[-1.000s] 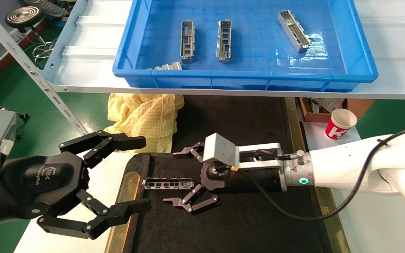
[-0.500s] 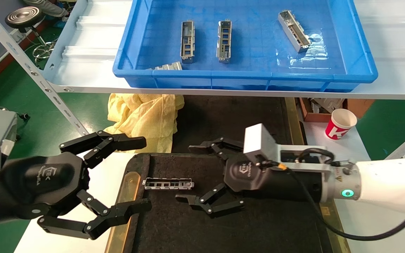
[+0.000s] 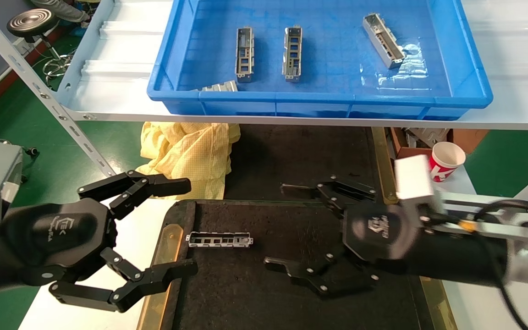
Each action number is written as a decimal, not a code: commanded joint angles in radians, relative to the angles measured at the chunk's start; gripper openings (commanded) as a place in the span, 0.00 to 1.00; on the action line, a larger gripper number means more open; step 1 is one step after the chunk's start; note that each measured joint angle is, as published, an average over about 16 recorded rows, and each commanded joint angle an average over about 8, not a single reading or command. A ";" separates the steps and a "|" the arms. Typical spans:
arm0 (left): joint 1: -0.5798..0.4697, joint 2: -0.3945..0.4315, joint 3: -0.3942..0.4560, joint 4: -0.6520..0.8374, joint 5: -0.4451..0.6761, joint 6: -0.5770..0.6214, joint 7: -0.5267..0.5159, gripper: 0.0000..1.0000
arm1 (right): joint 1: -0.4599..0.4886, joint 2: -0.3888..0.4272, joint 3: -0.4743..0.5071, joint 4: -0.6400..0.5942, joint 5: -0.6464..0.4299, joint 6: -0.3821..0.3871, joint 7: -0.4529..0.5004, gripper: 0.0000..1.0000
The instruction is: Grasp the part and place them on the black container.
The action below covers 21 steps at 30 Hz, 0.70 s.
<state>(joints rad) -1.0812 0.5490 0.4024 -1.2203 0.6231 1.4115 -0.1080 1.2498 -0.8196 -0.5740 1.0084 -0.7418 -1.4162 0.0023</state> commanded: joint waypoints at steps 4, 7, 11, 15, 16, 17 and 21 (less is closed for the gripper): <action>0.000 0.000 0.000 0.000 0.000 0.000 0.000 1.00 | -0.049 0.058 0.082 0.077 0.003 -0.022 0.051 1.00; 0.000 0.000 0.000 0.000 0.000 0.000 0.000 1.00 | -0.078 0.093 0.131 0.123 0.005 -0.035 0.083 1.00; 0.000 0.000 0.000 0.000 0.000 0.000 0.000 1.00 | -0.117 0.140 0.197 0.185 0.007 -0.053 0.124 1.00; 0.000 0.000 0.000 0.000 0.000 0.000 0.000 1.00 | -0.152 0.181 0.256 0.240 0.010 -0.069 0.161 1.00; 0.000 0.000 0.000 0.000 0.000 0.000 0.000 1.00 | -0.161 0.191 0.270 0.253 0.010 -0.073 0.170 1.00; 0.000 0.000 0.000 0.000 0.000 0.000 0.000 1.00 | -0.168 0.200 0.283 0.265 0.011 -0.077 0.177 1.00; 0.000 0.000 0.000 0.000 0.000 0.000 0.000 1.00 | -0.187 0.222 0.314 0.294 0.012 -0.086 0.192 1.00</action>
<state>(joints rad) -1.0810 0.5489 0.4024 -1.2202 0.6230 1.4113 -0.1080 1.0699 -0.6062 -0.2720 1.2907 -0.7298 -1.4984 0.1876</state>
